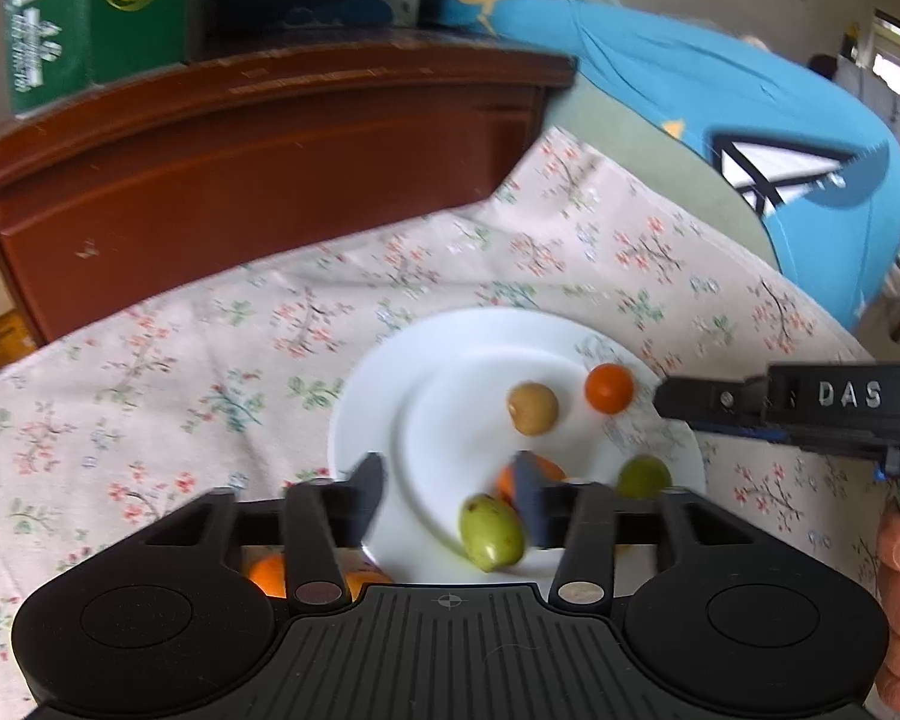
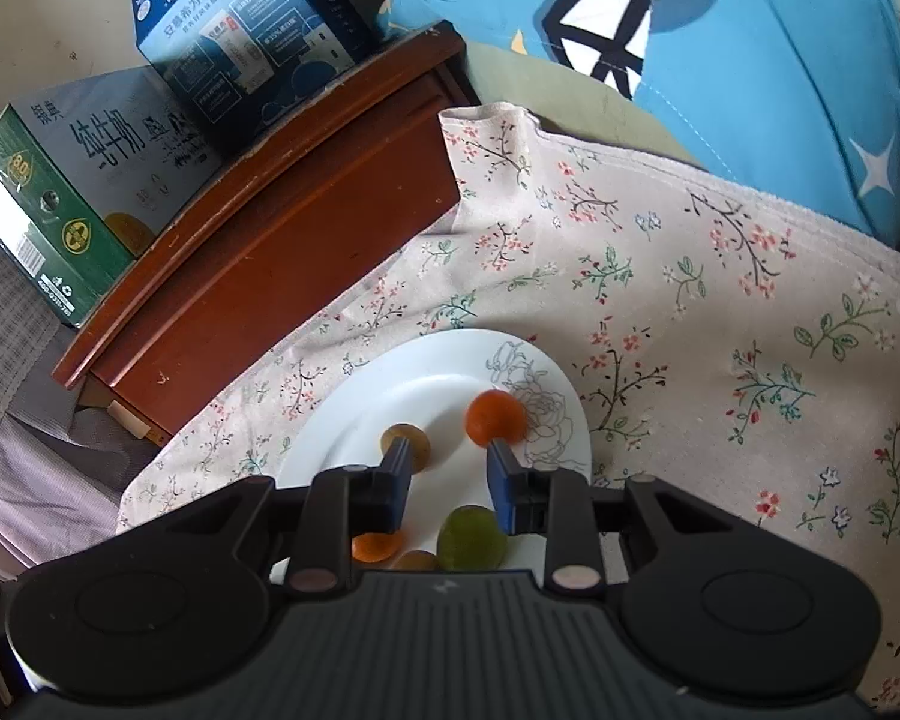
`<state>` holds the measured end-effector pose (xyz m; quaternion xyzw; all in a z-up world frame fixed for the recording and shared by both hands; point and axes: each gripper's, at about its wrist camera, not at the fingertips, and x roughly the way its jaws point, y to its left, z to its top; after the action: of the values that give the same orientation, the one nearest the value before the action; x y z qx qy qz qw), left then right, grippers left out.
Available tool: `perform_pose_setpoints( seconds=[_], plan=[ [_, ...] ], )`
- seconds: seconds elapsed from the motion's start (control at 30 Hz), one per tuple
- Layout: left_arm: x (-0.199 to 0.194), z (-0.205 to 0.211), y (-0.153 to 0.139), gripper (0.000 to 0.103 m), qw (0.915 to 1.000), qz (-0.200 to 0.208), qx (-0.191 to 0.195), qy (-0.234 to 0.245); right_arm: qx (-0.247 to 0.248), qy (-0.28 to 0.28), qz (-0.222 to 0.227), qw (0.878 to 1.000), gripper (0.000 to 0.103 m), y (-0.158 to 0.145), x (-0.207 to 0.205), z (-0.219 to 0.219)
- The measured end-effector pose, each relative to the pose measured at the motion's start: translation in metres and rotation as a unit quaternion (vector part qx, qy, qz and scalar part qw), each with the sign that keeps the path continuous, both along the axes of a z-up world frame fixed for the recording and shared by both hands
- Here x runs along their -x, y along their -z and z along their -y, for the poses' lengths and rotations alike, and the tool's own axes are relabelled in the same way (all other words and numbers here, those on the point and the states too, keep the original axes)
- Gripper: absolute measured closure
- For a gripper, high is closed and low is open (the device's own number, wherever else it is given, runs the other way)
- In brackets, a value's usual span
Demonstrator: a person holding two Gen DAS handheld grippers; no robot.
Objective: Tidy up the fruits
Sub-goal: 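Carry the green fruit onto the plate and open the left tool while the right releases the mandarin there, then withdraw both tools from the plate back toward the fruit cluster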
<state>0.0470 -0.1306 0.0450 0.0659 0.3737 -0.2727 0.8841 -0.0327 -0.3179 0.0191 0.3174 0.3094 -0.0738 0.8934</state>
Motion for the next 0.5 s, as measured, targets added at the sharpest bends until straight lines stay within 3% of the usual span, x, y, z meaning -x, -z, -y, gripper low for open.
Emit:
perform_pose_setpoints(
  seconds=[0.23, 0.5],
  plan=[
    [0.002, -0.013, -0.013, 0.028, 0.9996, 0.006, -0.008, -0.027, -0.003, -0.014, 0.001, 1.000, 0.072, -0.005, 0.000, -0.007],
    [0.007, -0.032, -0.029, 0.021, 0.9990, 0.011, -0.017, -0.039, 0.008, -0.037, 0.004, 0.999, 0.070, -0.016, 0.005, -0.021]
  ],
)
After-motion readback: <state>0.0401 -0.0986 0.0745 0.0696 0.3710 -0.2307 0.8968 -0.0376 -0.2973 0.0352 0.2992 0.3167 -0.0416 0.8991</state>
